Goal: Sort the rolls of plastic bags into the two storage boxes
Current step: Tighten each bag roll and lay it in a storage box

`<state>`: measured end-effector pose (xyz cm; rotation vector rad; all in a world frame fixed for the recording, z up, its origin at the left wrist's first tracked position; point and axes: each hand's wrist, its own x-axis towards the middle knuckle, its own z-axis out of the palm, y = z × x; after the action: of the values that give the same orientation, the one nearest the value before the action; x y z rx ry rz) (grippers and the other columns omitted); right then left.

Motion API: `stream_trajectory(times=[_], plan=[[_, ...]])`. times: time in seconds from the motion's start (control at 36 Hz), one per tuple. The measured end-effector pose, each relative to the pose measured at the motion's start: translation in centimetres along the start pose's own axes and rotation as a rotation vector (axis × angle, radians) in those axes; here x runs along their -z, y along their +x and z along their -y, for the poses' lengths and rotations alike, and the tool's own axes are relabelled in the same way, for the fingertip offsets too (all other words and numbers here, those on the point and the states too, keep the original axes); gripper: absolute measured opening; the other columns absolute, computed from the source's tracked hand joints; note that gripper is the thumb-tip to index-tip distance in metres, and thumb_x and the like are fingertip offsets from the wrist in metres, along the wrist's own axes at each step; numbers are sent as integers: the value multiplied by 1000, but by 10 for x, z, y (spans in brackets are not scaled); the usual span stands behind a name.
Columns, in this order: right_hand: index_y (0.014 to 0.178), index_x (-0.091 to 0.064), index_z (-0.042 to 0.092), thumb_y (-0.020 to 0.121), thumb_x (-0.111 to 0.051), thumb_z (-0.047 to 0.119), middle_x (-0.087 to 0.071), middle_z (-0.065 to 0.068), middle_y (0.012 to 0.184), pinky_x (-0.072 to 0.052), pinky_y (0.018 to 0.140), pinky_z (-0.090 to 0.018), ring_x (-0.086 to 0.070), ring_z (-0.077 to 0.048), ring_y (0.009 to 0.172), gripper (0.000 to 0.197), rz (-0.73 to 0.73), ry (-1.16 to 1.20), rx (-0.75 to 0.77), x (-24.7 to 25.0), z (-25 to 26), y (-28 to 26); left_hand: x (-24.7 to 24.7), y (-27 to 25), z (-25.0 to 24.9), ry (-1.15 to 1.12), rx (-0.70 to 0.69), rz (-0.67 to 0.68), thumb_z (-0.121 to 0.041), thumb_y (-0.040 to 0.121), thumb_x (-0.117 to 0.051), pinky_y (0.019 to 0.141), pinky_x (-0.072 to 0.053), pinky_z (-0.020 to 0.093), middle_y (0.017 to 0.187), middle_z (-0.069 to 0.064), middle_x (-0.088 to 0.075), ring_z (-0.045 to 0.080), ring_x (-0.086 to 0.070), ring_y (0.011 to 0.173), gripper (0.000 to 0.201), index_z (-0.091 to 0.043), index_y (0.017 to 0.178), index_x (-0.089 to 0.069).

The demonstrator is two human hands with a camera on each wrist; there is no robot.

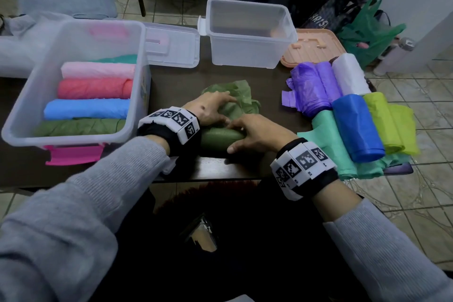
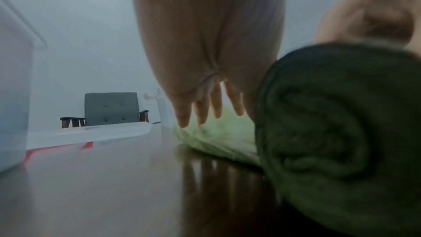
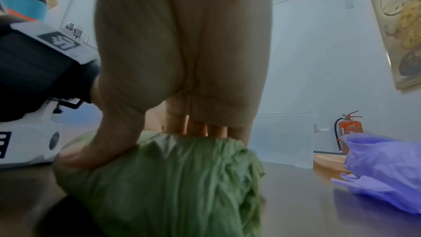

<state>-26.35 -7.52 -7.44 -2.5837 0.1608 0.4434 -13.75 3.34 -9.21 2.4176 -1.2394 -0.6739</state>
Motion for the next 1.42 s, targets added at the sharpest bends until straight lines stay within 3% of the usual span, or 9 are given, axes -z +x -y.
stream_trajectory(times=[0.14, 0.25, 0.44, 0.61, 0.83, 1.0, 1.14, 1.25, 1.42], plan=[[113, -54, 11, 73, -79, 33, -53, 2, 102, -39, 79, -24, -50, -14, 96, 52, -26, 60, -42, 7, -6, 7, 10, -13, -10, -65, 37, -229, -24, 88, -65, 91, -40, 26, 117, 8, -61, 21, -56, 110, 25, -15, 111, -68], [110, -58, 11, 80, -72, 36, -54, 3, 95, -35, 67, -20, -49, -13, 89, 42, 10, 75, -43, 12, -11, 13, 16, -31, -16, -174, 73, -208, -26, 87, -66, 76, -42, 19, 87, -1, -68, 10, -61, 87, 15, -17, 96, -73], [83, -63, 15, 91, -58, 37, -54, -3, 78, -33, 64, -26, -48, -15, 74, 24, 16, 47, -48, 11, -16, 23, 14, -43, -13, -131, 82, -36, -28, 82, -71, 87, -37, 12, 119, 2, -66, 12, -59, 110, 41, -19, 122, -64], [124, -57, 14, 91, -56, 41, -56, -12, 119, -32, 103, -35, -43, -28, 118, 43, -97, -44, -94, 5, -18, 29, 1, -39, -8, -44, 79, 7, -28, 60, -87, 89, -36, 19, 127, 1, -58, 18, -52, 118, 76, -18, 128, -54], [111, -58, 6, 97, -45, 25, -55, -15, 113, -40, 94, -43, -47, -31, 111, 27, -334, -186, -25, -11, 5, 16, 5, -30, -6, -25, 128, 16, -24, 67, -84, 86, -40, 24, 122, 6, -60, 21, -54, 112, 61, -17, 121, -57], [133, -43, 10, 85, -62, 40, -46, -10, 125, -40, 96, -39, -41, -27, 118, 59, -227, -317, -22, -28, 11, -7, 15, -29, -10, 24, 181, 185, -31, 67, -83, 95, -48, 35, 113, -2, -63, 17, -58, 101, 58, -24, 120, -59], [133, -43, 11, 85, -65, 33, -47, -9, 126, -39, 96, -37, -43, -27, 119, 57, -192, -321, -21, -30, 10, -10, 16, -34, -13, 27, 162, 290, -33, 71, -81, 94, -49, 35, 107, -2, -68, 17, -63, 96, 52, -25, 119, -63], [132, -47, 9, 86, -65, 33, -50, -13, 124, -38, 100, -36, -44, -28, 119, 55, -69, -222, -41, -15, 9, -3, 14, -39, -12, -7, 148, 136, -28, 69, -82, 92, -44, 25, 119, -1, -61, 18, -57, 109, 61, -22, 125, -59], [124, -54, 13, 88, -62, 38, -58, -2, 110, -38, 82, -25, -56, -22, 108, 45, 133, -59, -99, 13, 4, 8, 10, -43, -9, -18, 92, -22, -22, 72, -79, 84, -44, 26, 113, 2, -63, 18, -58, 104, 44, -20, 114, -65]])
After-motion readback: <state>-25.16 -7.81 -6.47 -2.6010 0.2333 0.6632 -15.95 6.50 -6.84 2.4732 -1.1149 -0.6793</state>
